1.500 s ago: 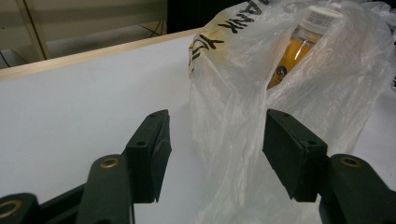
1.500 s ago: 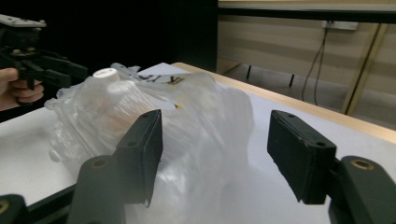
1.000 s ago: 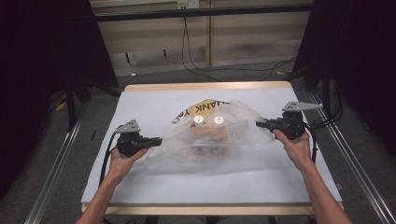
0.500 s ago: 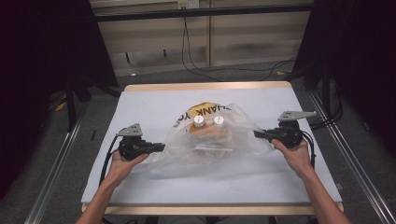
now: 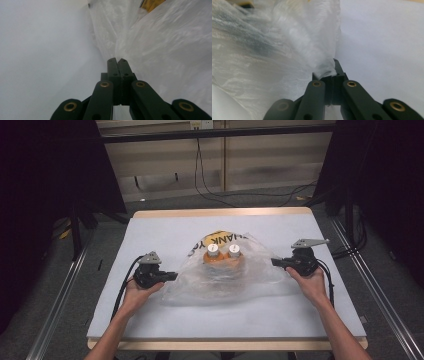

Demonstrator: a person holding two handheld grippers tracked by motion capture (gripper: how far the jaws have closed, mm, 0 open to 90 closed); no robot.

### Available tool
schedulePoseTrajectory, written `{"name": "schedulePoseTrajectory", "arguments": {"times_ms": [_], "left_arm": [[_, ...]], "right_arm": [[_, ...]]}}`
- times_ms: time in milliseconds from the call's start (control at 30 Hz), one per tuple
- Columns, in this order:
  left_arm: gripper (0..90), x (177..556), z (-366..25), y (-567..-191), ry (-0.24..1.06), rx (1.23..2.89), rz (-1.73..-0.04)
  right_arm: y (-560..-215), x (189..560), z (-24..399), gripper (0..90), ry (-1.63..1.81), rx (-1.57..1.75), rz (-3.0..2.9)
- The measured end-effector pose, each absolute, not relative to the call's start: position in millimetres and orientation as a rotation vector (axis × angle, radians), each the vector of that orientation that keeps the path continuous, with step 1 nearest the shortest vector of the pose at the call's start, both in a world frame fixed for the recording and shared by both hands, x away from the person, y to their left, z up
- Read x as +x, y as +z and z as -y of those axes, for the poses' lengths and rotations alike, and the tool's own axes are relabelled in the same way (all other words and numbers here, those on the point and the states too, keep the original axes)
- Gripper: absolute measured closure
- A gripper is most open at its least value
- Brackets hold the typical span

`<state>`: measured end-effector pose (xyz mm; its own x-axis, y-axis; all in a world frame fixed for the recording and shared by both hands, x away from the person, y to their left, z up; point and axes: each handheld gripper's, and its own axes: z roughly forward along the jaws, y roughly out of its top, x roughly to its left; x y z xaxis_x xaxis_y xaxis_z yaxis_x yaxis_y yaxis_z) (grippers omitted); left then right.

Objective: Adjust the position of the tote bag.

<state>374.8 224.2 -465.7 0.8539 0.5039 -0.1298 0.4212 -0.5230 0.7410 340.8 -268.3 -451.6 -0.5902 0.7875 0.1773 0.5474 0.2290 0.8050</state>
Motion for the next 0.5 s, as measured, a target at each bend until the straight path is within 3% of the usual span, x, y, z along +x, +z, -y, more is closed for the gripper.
{"name": "schedulePoseTrajectory", "arguments": {"times_ms": [500], "left_arm": [[90.0, 376.1, -226.1, -482.2, 0.134, 2.245, -0.663]], "right_arm": [[-482.4, 339.2, 261.0, 90.0, 1.092, 1.236, -2.389]]}}
